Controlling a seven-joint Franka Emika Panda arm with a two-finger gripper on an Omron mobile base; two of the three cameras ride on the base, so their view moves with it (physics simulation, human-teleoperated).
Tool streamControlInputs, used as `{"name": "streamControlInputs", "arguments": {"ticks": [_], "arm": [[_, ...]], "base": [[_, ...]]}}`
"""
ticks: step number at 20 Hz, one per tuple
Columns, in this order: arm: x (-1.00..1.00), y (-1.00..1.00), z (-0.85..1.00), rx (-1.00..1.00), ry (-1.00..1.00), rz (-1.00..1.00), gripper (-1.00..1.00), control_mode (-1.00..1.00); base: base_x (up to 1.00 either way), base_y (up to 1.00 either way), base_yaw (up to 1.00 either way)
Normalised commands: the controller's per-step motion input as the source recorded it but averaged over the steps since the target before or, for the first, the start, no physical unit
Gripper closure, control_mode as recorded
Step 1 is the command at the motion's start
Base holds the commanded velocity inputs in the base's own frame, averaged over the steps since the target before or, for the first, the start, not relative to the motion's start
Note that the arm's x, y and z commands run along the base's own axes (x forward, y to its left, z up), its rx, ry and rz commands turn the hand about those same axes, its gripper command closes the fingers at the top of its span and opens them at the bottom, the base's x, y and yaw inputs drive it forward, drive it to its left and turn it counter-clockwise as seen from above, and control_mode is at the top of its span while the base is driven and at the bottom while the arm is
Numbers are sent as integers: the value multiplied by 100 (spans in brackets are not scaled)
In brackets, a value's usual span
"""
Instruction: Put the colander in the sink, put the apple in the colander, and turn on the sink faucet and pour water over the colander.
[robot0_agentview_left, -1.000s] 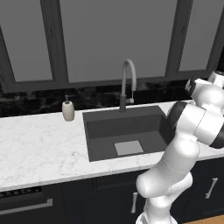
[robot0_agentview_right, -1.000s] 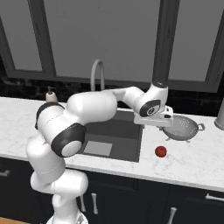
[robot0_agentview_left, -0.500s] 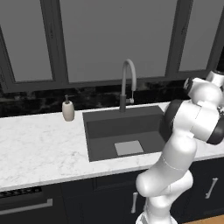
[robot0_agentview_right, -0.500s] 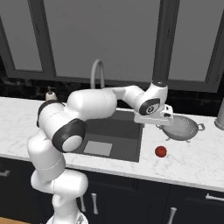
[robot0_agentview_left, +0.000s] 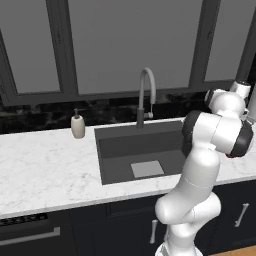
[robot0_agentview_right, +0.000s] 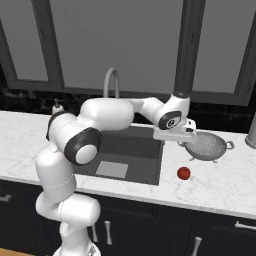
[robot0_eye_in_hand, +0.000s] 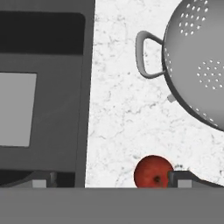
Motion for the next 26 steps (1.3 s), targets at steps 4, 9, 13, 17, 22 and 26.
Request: {"name": "streamControlInputs", "arguments": {"ticks": [4, 9, 13, 17, 22, 26], "arm": [[19, 0, -24, 0, 4, 0, -100, -100], [16, 0, -13, 0, 2, 0, -100, -100], [11, -10, -1, 3, 0, 0, -100, -100], [4, -18, 0, 4, 0, 1, -100, -100], [22, -19, 0, 2, 0, 1, -100, -100], [30, -17, 0, 2, 1, 2, -100, -100]], "base": [[0, 0, 0], [0, 0, 0], [0, 0, 0], [0, 0, 0], [0, 0, 0], [0, 0, 0]]}}
